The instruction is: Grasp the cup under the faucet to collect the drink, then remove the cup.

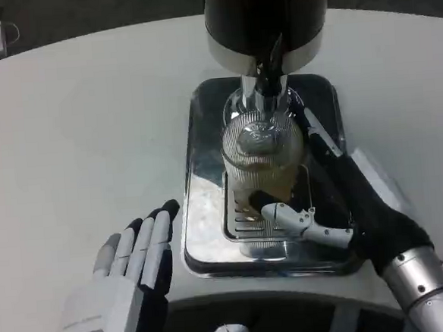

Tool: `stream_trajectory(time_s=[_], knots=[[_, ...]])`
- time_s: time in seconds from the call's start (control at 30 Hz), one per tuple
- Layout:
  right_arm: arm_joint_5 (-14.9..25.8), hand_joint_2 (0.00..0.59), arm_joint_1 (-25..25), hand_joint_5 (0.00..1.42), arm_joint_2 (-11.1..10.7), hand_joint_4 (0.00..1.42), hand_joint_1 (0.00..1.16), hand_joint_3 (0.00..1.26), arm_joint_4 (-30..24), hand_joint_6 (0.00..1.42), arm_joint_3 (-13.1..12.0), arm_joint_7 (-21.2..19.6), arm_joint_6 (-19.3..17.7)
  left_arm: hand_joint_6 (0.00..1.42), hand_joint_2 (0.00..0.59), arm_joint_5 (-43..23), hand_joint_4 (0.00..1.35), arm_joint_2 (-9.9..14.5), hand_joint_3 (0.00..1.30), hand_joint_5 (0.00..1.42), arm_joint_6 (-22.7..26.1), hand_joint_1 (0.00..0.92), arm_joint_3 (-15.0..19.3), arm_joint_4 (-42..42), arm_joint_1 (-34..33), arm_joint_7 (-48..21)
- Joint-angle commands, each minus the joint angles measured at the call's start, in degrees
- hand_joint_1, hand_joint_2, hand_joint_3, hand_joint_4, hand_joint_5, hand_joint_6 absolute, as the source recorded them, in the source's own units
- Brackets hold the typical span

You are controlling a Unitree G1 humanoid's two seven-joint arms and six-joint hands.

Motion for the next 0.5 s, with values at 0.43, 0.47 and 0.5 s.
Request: stream_trajectory(time_s=[0.43,0.47,0.5], knots=[[1.01,0.238,-3.64,0.09,1.46,0.06,0.60,0.00,5.65,0.20,1.68,-1.64,-1.71,0.00,0.175,-0.83,0.00,-0.27,0.00,0.00,0.53,0.000,1.04,-1.10,1.18,-1.28],[1.13,0.239,-3.94,0.10,1.56,0.06,0.60,0.00,6.11,0.20,1.63,-1.77,-1.84,0.00,0.175,-0.83,0.00,-0.29,0.00,0.00,0.55,0.000,1.10,-1.12,1.21,-1.29],[1.12,0.237,-4.22,0.10,1.64,0.06,0.60,0.00,6.54,0.21,1.62,-1.94,-2.00,0.00,0.175,-0.89,0.00,-0.31,0.00,0.00,0.60,0.000,1.18,-1.12,1.21,-1.34]])
